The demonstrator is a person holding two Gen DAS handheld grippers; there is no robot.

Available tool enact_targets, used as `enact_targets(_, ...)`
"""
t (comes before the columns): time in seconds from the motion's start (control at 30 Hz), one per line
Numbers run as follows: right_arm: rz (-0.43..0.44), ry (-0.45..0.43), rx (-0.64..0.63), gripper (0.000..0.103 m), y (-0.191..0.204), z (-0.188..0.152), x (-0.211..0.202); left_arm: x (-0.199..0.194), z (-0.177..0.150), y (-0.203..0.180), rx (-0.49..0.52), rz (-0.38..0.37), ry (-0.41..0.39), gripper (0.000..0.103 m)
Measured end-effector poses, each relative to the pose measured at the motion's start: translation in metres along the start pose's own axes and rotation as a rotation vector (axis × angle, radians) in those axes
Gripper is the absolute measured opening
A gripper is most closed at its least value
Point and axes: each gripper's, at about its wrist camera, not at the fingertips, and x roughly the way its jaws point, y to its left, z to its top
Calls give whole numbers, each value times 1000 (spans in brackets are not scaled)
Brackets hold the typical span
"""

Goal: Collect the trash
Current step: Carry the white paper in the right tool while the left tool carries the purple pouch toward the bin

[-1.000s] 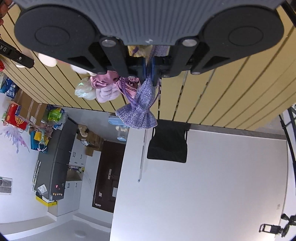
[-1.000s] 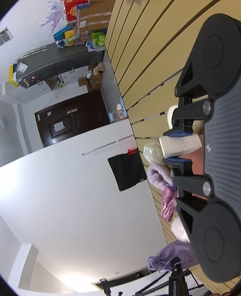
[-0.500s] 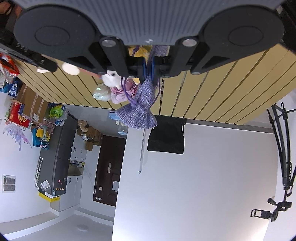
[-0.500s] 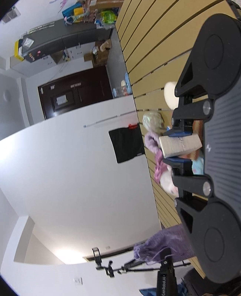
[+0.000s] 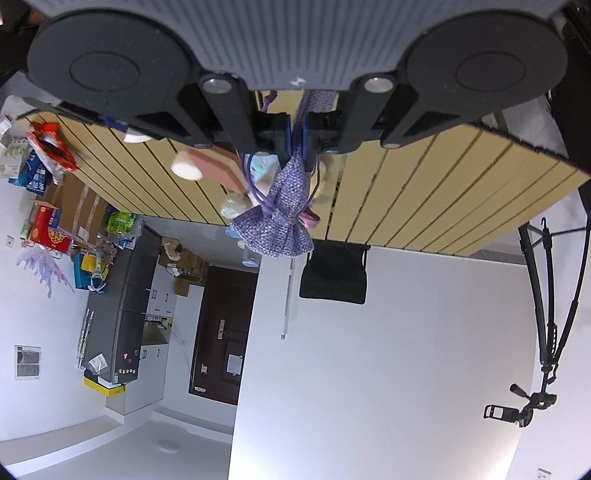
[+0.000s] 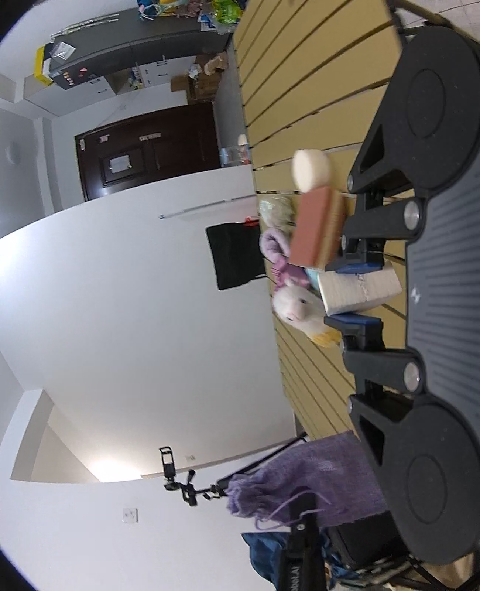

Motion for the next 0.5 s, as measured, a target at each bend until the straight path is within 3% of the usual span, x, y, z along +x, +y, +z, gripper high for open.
enact_targets(0.5,4,146,-28,21,21,-64,-57,-67,-58,-6,-27,-4,46,6)
